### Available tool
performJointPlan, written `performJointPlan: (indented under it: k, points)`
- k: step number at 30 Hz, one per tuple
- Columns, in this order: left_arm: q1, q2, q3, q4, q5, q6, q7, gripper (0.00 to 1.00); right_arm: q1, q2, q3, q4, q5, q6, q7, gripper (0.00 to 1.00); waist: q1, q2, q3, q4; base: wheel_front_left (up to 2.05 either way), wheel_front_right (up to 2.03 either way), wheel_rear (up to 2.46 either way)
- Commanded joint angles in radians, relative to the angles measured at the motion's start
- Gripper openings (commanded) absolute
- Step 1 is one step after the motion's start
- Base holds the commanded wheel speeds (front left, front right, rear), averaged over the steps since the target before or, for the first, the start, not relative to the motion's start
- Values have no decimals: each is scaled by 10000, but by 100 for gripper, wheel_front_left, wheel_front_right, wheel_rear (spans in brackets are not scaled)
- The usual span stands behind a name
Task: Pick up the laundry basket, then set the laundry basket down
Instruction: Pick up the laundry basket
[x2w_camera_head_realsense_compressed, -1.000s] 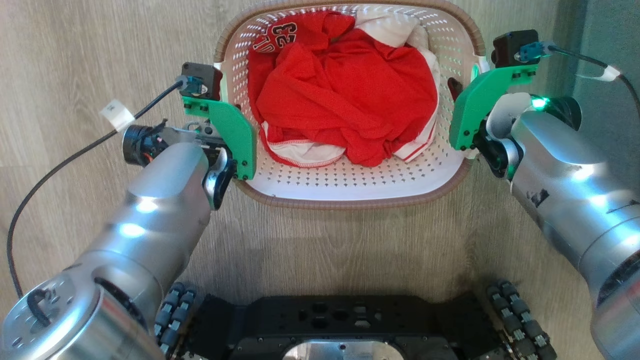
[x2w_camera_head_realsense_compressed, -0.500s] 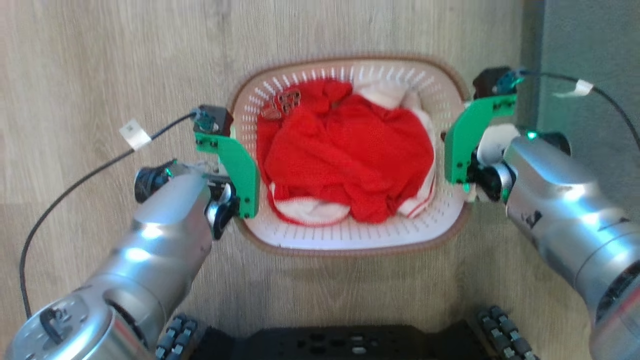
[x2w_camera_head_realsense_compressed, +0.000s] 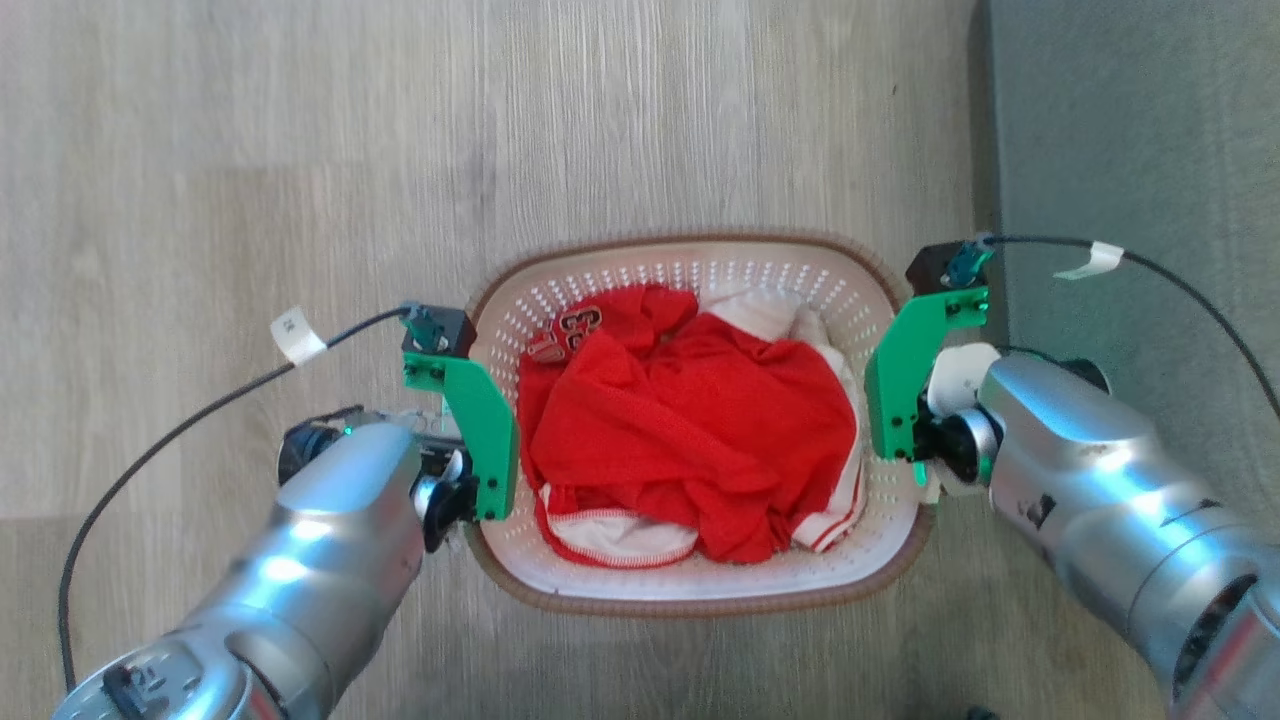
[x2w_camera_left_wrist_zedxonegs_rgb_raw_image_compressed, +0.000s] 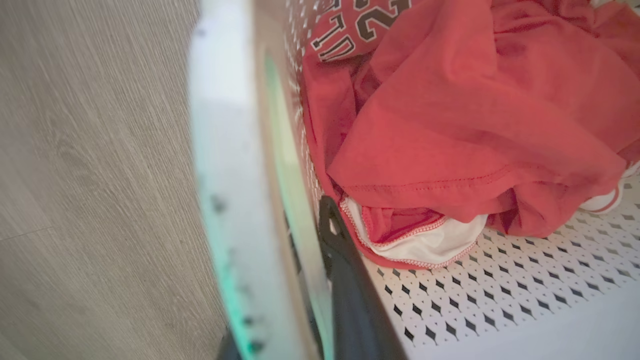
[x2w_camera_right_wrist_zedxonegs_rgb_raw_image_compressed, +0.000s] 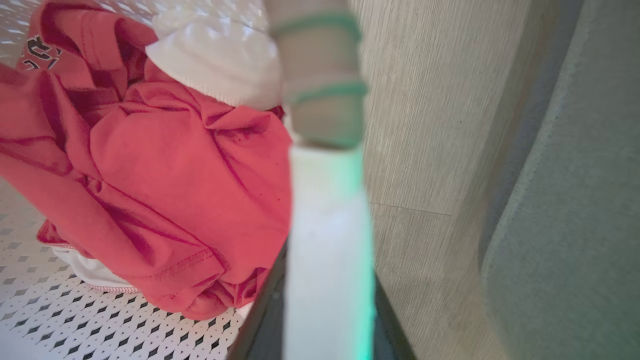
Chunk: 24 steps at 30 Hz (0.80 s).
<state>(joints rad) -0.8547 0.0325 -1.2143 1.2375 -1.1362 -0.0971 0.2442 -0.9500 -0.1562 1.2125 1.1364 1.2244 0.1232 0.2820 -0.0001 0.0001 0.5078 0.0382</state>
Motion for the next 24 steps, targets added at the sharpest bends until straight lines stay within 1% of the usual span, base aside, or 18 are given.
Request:
performJointPlan:
  k: [1, 9, 14, 24]
  points:
    - [-245, 177, 45, -128, 43, -139, -70, 0, 441, 252, 270, -189, -67, 75, 110, 0, 1, -1, -528, 47, 0, 0, 0]
    - [305, 204, -73, 145, -127, -290, 478, 0, 1140, 594, 430, -196, 77, 75, 384, 0, 1, -1, -2025, 12, 0, 0, 0]
    - [778, 390, -149, 184, -248, -327, 948, 0, 1580, 818, 484, -321, 274, 75, 551, 0, 1, -1, -2924, -108, 0, 0, 0]
    - [1611, 700, -331, -414, -424, -333, 1629, 0, 2172, 1002, 567, -181, 427, 75, 860, 0, 1, -1, -4190, -8, 0, 0, 0]
